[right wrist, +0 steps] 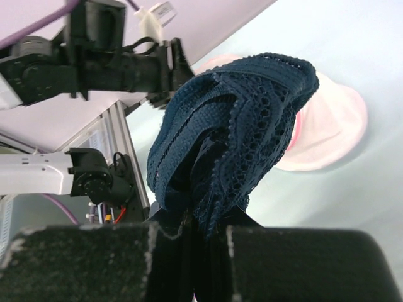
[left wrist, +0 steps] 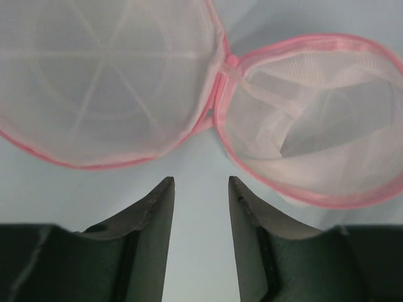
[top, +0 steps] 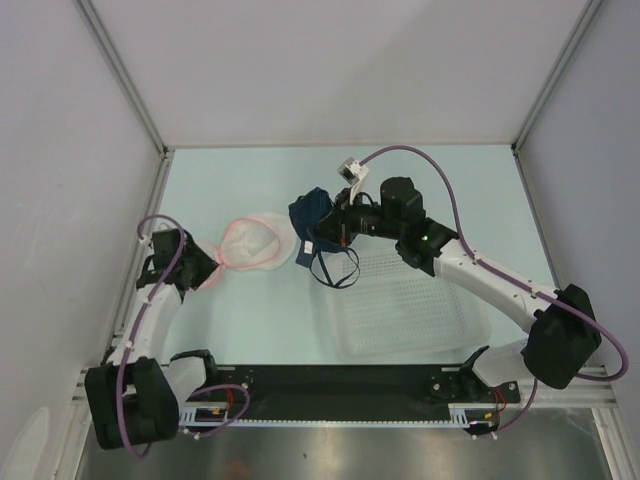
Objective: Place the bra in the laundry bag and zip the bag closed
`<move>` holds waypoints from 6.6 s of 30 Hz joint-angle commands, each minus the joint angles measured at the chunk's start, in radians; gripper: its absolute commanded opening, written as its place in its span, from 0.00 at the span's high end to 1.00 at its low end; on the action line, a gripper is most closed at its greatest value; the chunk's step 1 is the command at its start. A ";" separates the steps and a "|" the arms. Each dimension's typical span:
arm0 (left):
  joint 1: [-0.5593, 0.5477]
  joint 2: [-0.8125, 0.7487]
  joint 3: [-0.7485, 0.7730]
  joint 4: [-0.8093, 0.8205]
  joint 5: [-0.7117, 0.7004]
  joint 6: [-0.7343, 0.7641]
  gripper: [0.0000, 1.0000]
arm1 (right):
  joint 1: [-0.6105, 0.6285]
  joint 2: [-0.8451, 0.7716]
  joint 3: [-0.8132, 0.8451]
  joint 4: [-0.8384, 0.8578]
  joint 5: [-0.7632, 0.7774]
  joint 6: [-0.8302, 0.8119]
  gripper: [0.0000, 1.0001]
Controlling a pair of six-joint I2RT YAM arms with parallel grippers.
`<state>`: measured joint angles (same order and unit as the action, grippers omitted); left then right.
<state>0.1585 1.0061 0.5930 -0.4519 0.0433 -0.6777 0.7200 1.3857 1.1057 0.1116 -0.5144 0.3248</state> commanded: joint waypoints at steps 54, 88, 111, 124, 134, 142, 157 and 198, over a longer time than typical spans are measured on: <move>-0.086 0.048 0.028 0.007 0.266 0.095 1.00 | 0.397 0.740 0.301 1.051 1.085 -0.493 1.00; 0.044 0.078 0.217 -0.063 0.415 0.208 1.00 | 0.420 0.681 0.025 1.073 0.909 -0.592 1.00; 0.030 0.009 0.241 -0.019 0.478 0.250 1.00 | 0.320 0.674 0.160 0.608 0.429 -0.509 1.00; 0.024 0.006 0.278 -0.037 0.345 0.300 1.00 | 0.312 0.590 0.120 0.464 0.323 -0.644 1.00; -0.059 -0.060 0.288 -0.004 0.354 0.322 1.00 | 0.332 0.651 0.236 0.323 0.261 -0.652 1.00; -0.073 -0.074 0.255 0.007 0.330 0.349 1.00 | 0.323 0.589 0.192 0.293 0.215 -0.672 1.00; -0.135 -0.052 0.269 -0.111 0.163 0.391 1.00 | 0.302 0.464 0.137 0.177 0.229 -0.688 1.00; -0.180 -0.227 0.127 -0.157 0.427 0.089 1.00 | 0.371 0.872 0.845 -0.611 1.179 0.078 1.00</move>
<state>-0.0158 0.8043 0.7300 -0.6193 0.3534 -0.5350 1.0874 2.2177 1.7954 -0.2806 0.5262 0.1726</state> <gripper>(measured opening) 0.005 0.066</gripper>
